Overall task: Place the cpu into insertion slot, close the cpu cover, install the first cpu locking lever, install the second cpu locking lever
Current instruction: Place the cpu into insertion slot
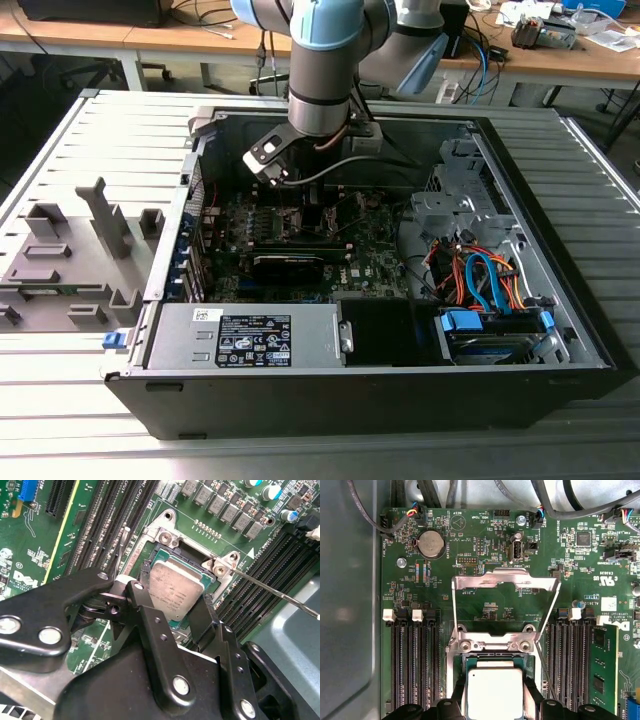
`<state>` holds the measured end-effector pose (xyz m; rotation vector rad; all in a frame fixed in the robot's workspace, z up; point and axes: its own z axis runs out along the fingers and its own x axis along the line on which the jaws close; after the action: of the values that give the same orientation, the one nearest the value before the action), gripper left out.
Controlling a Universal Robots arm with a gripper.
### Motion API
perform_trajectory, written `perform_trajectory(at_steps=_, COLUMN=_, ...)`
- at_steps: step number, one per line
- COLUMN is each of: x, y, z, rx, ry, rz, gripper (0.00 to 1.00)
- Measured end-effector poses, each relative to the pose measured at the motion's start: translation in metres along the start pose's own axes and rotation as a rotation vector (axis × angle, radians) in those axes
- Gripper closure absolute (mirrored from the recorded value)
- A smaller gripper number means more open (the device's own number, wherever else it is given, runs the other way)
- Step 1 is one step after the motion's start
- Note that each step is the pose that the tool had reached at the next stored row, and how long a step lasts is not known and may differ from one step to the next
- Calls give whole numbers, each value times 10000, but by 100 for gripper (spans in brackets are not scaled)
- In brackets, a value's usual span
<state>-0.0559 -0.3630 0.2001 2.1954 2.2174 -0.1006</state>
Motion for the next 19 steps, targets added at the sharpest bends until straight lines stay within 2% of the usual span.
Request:
perform_trajectory(at_steps=16, x=3, y=7, z=9, rx=-2, ry=6, rz=-1, gripper=46)
perform_trajectory(at_steps=17, x=4, y=8, z=10, rx=-3, ry=5, rz=-1, gripper=38)
perform_trajectory(at_steps=19, x=2, y=7, z=9, rx=-1, ry=1, rz=-1, gripper=38)
